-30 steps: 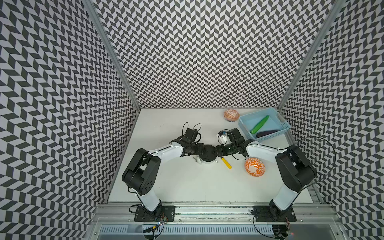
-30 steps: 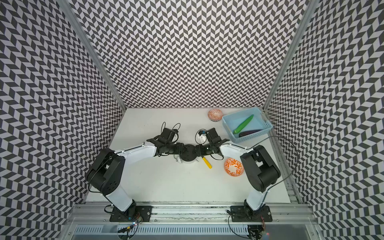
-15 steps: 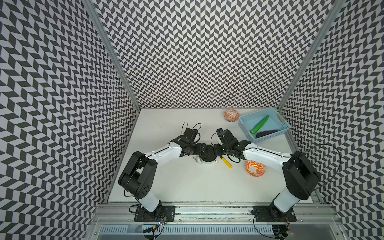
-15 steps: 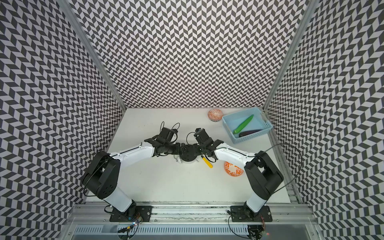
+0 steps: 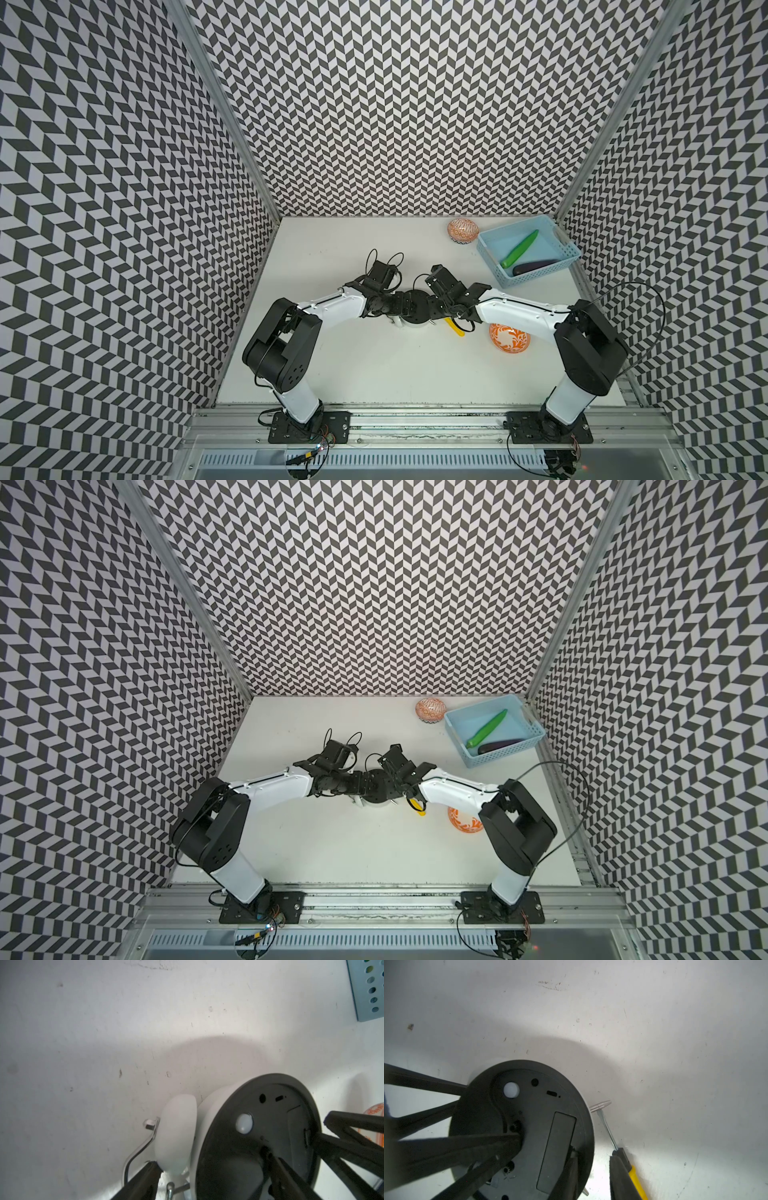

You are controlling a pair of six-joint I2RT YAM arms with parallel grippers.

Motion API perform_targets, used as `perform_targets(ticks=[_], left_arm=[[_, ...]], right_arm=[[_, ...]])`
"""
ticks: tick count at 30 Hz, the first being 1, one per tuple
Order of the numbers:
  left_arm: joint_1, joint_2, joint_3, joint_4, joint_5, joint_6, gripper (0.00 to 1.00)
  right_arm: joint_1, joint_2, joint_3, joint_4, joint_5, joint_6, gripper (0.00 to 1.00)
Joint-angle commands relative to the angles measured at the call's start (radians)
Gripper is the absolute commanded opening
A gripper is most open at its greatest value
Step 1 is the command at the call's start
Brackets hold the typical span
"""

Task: Remove the battery from the alarm
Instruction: Remove the cover from the alarm.

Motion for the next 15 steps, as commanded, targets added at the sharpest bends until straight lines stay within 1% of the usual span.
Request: perform_targets(ticks=[1, 6, 9, 11, 12, 13, 15], left_arm=[[-0.001, 0.011, -0.033, 0.027, 0.007, -0.015, 0.81], [0.001, 0.016, -0.058, 0.034, 0.014, -0.015, 0.77], [0.003, 0.017, -0.074, 0.044, 0.020, -0.016, 0.72], [0.006, 0.018, -0.080, 0.047, 0.026, -0.018, 0.66], [0.007, 0.022, -0.083, 0.048, 0.032, -0.018, 0.59], [0.008, 0.025, -0.085, 0.048, 0.038, -0.018, 0.55], [0.010, 0.029, -0.086, 0.043, 0.046, -0.017, 0.54]], right_arm=[[0.006, 0.026, -0.009, -0.014, 0.074, 0.032, 0.28], [0.006, 0.072, 0.025, -0.049, 0.131, 0.043, 0.23], [0.009, 0.081, 0.045, -0.057, 0.145, 0.040, 0.21], [0.007, 0.096, 0.063, -0.074, 0.140, 0.039, 0.19], [0.006, 0.110, 0.077, -0.090, 0.135, 0.037, 0.19], [0.006, 0.124, 0.088, -0.105, 0.126, 0.037, 0.19], [0.006, 0.143, 0.105, -0.129, 0.113, 0.044, 0.19]])
